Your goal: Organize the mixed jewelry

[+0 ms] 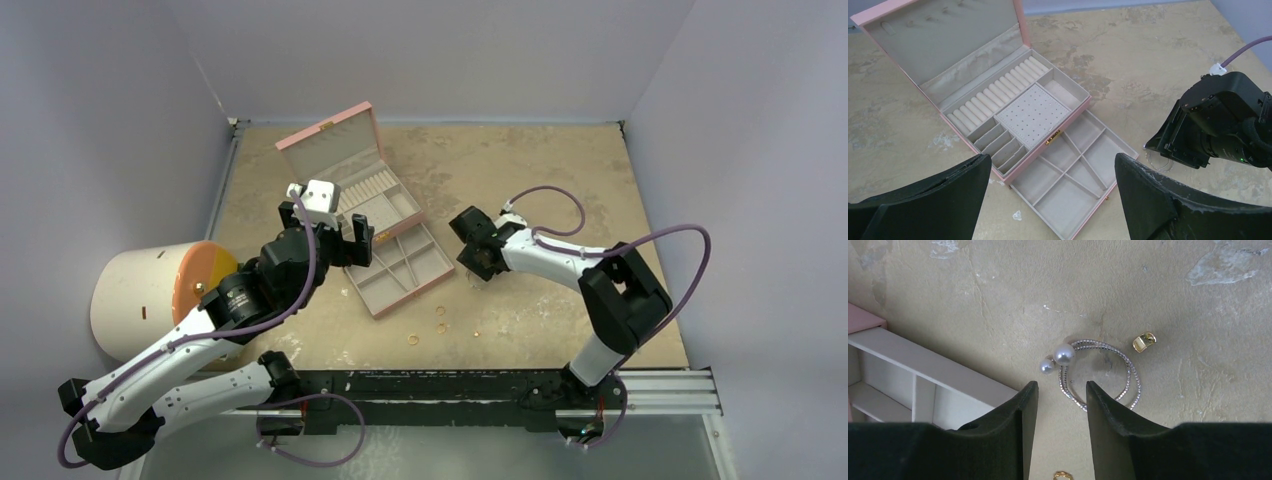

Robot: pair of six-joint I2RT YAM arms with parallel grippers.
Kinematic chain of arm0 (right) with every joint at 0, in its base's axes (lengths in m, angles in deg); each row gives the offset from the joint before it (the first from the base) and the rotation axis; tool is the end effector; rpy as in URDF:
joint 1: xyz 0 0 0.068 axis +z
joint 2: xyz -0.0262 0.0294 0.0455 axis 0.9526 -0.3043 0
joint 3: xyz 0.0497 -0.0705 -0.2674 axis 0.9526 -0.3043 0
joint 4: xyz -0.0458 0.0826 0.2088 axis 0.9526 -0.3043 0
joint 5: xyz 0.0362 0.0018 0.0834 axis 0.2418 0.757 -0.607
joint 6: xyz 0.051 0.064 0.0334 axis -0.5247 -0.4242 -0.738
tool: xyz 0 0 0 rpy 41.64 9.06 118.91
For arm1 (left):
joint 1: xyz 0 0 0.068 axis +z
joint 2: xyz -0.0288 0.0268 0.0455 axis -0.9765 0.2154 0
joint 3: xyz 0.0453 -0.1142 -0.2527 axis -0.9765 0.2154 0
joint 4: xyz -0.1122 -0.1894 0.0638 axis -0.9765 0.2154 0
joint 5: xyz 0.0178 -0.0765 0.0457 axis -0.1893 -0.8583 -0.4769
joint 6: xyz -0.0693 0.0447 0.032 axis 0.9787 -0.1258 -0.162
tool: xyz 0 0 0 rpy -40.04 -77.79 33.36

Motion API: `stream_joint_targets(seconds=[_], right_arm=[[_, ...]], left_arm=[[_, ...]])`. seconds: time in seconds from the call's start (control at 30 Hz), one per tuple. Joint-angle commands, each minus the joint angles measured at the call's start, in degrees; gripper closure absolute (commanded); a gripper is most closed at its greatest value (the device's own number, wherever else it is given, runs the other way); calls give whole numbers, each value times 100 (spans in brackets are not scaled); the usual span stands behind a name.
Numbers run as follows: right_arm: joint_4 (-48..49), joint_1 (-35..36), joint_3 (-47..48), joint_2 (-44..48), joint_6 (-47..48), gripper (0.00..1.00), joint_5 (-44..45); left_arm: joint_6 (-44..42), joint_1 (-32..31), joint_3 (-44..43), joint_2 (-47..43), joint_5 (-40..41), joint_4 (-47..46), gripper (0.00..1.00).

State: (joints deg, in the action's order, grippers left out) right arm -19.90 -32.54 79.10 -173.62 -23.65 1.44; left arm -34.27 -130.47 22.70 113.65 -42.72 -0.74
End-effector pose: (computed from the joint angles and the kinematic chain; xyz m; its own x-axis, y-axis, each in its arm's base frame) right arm 0.2614 0.1770 0.1752 -0.6116 0.6420 -0.4624 0.5317 0.7663 0.3607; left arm 0.1313 -0.0958 0.3659 -0.2637 -0.0820 -0.9611 0.2223 0.9644 -0.1433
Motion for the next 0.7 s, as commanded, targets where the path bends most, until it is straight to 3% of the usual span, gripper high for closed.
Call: stream_joint_targets(seconds=[0.0,0.67], right_arm=[[-33,19,276,-32,-274,57,222],[-291,18,448,-495,-549,58,444]], left_arm=[[0,-29,22,-65,-15,-219,6],[9,-27,25,-77,-81,-233,6]])
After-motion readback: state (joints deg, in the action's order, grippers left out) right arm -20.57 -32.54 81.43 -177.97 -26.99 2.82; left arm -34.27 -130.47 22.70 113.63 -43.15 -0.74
